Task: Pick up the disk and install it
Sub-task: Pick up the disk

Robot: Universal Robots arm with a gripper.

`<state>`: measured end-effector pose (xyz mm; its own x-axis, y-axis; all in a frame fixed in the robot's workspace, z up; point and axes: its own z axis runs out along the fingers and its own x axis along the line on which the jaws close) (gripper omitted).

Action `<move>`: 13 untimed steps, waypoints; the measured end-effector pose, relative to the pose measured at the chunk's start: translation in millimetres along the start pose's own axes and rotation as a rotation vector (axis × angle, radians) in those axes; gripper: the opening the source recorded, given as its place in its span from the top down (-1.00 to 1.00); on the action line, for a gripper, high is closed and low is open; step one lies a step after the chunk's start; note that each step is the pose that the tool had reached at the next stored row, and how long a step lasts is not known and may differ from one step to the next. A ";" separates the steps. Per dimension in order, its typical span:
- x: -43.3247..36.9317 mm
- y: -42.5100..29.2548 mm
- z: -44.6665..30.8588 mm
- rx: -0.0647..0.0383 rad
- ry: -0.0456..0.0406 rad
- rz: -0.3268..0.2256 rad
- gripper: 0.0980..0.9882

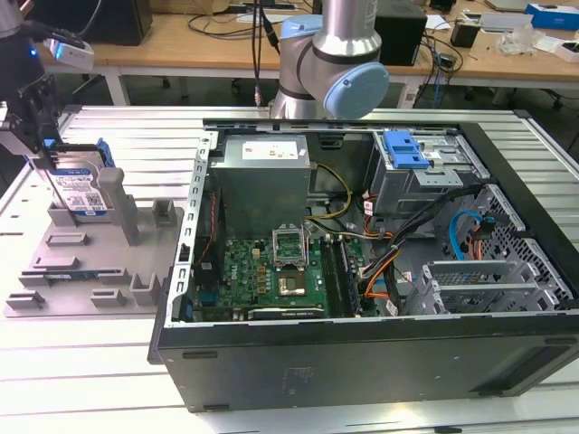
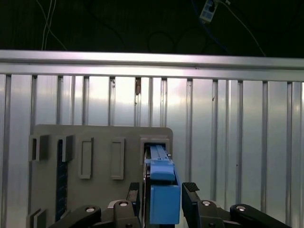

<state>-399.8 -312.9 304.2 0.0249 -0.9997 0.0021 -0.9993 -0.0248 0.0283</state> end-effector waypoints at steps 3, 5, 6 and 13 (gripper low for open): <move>0.0 0.0 1.1 0.000 0.0001 0.000 0.14; 0.0 0.2 2.0 0.000 0.0000 0.000 0.14; 0.0 0.3 2.3 0.000 0.0000 0.000 0.14; 0.0 1.6 4.7 0.000 0.0000 0.000 0.14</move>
<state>-401.5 -312.9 299.6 0.0249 -0.9997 0.0021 -0.9993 -0.0248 0.0283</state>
